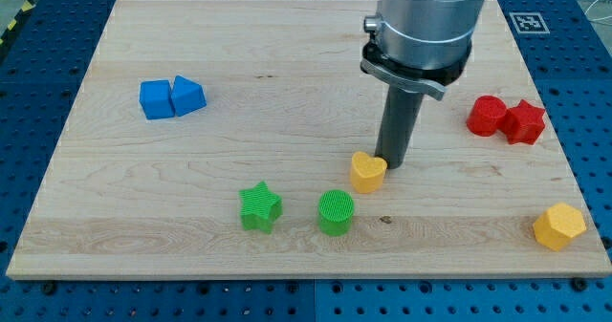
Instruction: Push the yellow heart above the green circle
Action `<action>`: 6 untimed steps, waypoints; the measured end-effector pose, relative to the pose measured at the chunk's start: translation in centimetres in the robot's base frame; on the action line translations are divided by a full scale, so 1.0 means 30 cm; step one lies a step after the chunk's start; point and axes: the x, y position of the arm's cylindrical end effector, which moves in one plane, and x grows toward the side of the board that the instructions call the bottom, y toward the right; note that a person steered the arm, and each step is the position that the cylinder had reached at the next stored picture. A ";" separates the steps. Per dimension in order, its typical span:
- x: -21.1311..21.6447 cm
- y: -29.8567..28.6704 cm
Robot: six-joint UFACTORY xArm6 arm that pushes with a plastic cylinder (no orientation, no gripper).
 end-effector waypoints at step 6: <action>0.032 -0.120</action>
